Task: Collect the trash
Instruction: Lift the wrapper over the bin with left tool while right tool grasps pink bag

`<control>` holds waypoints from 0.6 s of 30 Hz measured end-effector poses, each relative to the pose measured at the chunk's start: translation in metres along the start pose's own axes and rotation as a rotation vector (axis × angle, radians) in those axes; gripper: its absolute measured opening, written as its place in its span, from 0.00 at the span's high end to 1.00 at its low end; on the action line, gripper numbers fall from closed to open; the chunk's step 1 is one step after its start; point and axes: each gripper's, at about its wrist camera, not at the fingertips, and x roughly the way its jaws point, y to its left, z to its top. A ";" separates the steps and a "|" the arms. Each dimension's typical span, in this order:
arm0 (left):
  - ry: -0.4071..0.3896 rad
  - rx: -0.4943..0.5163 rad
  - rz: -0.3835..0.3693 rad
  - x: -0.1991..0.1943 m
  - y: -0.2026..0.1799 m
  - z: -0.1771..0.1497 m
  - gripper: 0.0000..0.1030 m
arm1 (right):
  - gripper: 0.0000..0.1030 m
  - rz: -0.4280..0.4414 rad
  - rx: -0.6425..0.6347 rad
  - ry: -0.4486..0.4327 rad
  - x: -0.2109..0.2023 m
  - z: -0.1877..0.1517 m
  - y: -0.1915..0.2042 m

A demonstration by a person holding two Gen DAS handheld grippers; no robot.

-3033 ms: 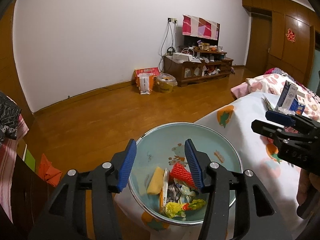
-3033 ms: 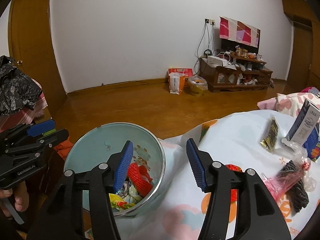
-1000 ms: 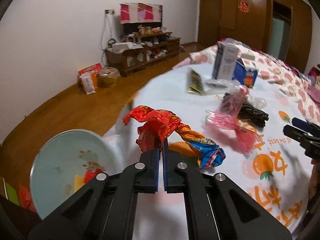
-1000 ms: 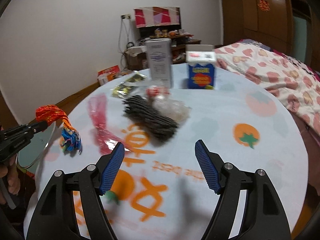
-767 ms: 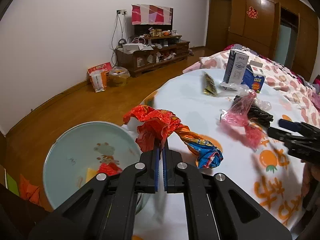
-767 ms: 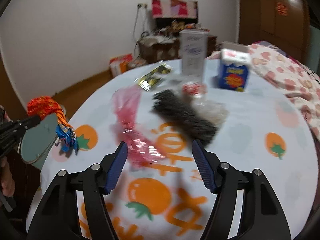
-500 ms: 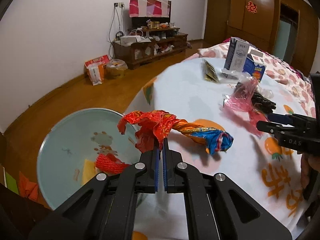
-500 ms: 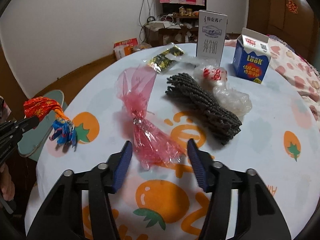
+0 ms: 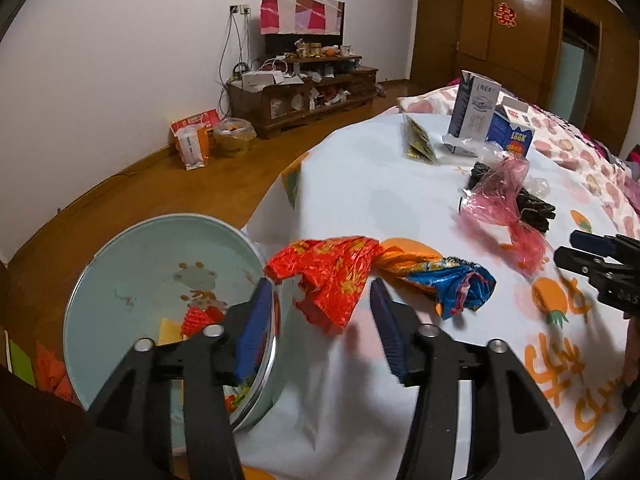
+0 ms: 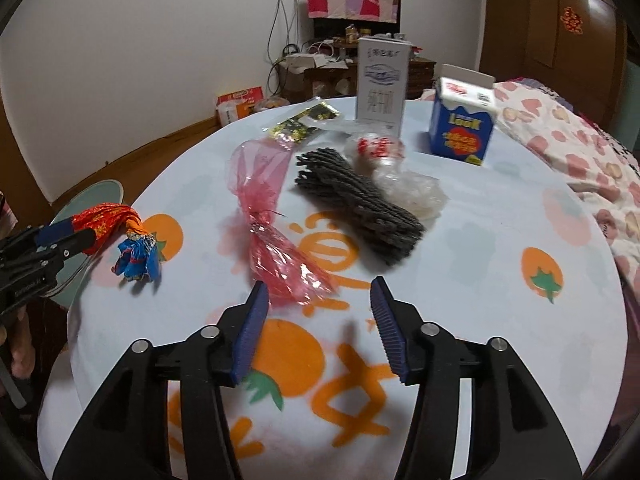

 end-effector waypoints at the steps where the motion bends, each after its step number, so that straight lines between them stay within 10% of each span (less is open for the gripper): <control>1: 0.002 0.014 -0.003 0.004 -0.003 0.001 0.50 | 0.44 -0.002 0.002 -0.004 -0.002 -0.001 -0.001; 6: 0.035 0.019 -0.018 0.026 -0.007 0.005 0.55 | 0.43 0.002 0.016 -0.010 -0.005 -0.003 -0.002; 8: 0.059 0.016 -0.046 0.031 -0.006 0.005 0.89 | 0.42 0.009 0.020 -0.010 -0.005 -0.003 0.000; 18: 0.009 -0.021 0.005 -0.002 0.019 0.008 0.95 | 0.40 0.023 -0.003 0.009 0.013 0.007 0.019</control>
